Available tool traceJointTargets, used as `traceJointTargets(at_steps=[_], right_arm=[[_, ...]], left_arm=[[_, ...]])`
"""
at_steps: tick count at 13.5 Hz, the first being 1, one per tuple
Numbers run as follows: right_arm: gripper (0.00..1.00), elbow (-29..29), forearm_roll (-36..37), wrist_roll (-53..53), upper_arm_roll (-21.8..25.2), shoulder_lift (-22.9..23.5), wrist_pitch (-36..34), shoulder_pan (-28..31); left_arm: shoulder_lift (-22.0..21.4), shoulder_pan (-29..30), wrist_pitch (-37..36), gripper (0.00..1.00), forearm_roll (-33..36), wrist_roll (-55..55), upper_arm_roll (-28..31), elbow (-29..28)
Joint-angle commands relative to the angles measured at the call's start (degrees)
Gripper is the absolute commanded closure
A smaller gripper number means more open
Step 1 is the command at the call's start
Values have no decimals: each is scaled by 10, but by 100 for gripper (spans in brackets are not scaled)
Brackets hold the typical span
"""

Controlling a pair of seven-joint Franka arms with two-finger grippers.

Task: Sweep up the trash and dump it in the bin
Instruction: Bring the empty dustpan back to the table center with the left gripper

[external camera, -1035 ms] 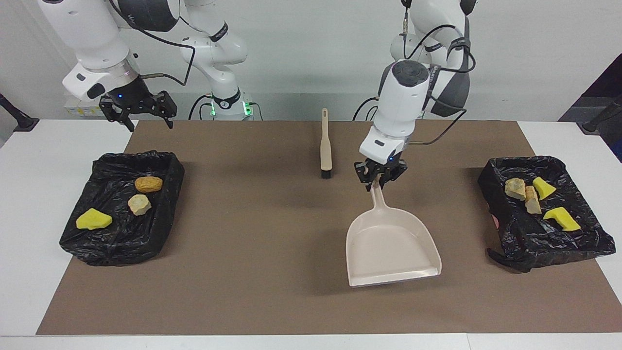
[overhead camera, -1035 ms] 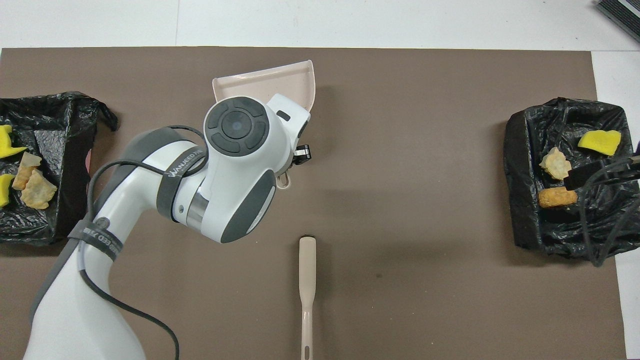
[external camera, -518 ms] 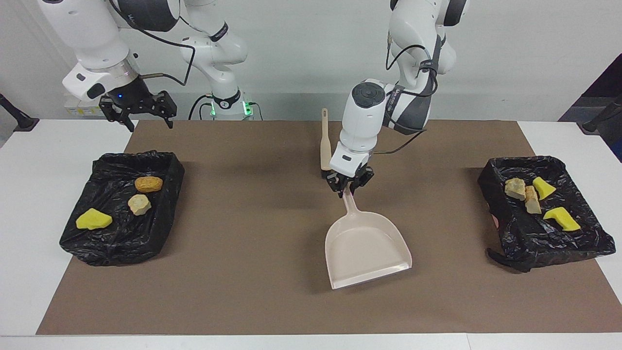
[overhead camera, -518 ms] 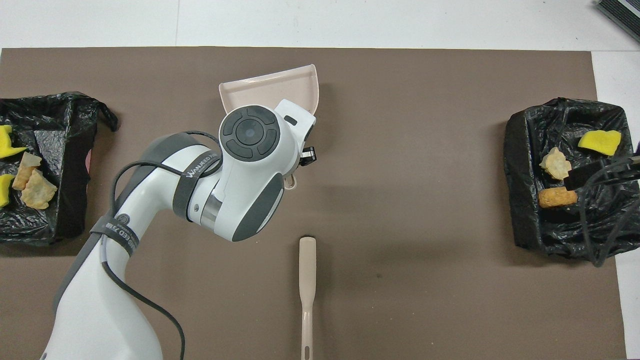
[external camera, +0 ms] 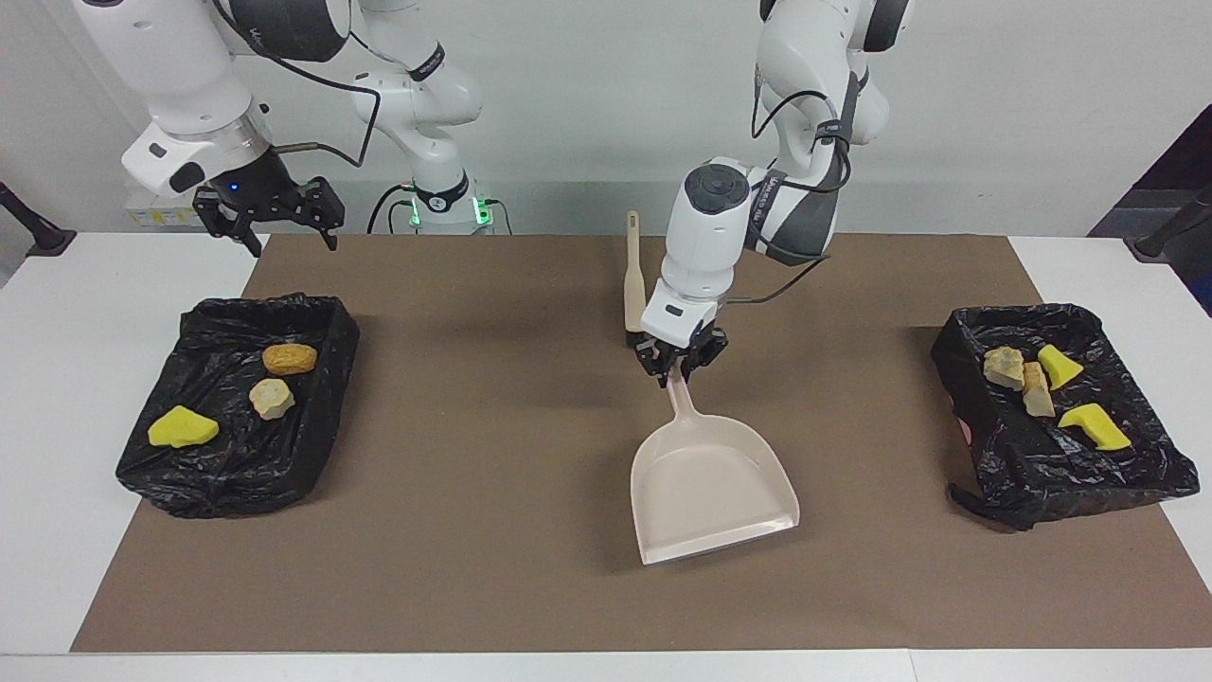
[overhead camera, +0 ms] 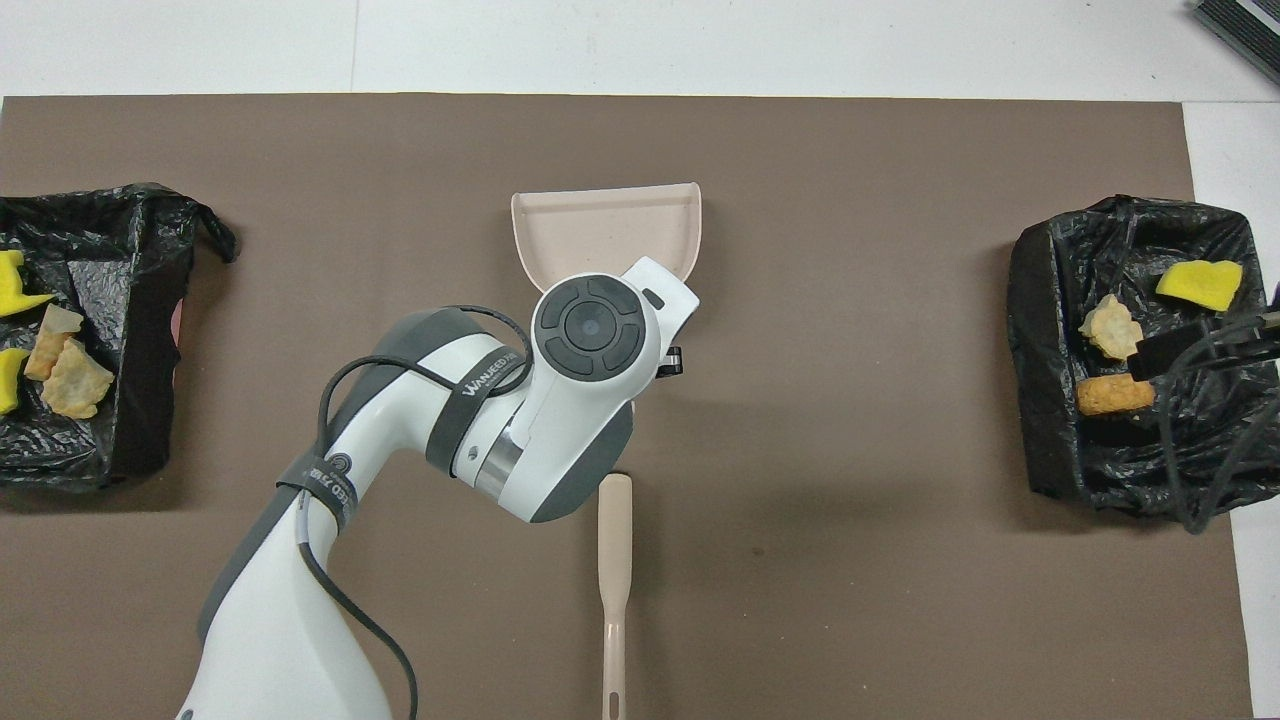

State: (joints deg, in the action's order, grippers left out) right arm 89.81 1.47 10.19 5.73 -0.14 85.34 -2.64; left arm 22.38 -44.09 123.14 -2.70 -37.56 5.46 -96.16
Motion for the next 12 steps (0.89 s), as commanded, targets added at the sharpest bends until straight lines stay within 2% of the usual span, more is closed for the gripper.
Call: traceJointTargets(at_steps=[1, 2, 4, 5, 6, 7, 9, 12], right_arm=[[0, -3, -4, 5, -2, -3, -11, 3], [0, -3, -4, 5, -2, -3, -11, 3], [0, -3, -4, 5, -2, -3, -11, 3], [0, -3, -4, 5, -2, -3, -11, 3], [0, -3, -4, 5, -2, -3, -11, 3], [0, -3, -4, 5, -2, -3, -11, 3], [0, -3, -4, 5, -2, -3, -11, 3], [0, -3, -4, 5, -1, -3, -11, 3]], left_arm=[[10, -6, 29, 100, -14, -10, 10, -7], [29, -13, 49, 100, -14, -23, 10, -7], [30, -16, 47, 100, -14, -23, 10, -4], [26, -12, 45, 92, -14, -23, 10, -3], [26, -10, 45, 43, -14, -23, 9, -3], [26, -11, 46, 0, -14, -25, 10, -4], [21, -10, 44, 0, -14, -25, 10, -6], [-26, 1, -6, 0, -14, -12, 12, -7]])
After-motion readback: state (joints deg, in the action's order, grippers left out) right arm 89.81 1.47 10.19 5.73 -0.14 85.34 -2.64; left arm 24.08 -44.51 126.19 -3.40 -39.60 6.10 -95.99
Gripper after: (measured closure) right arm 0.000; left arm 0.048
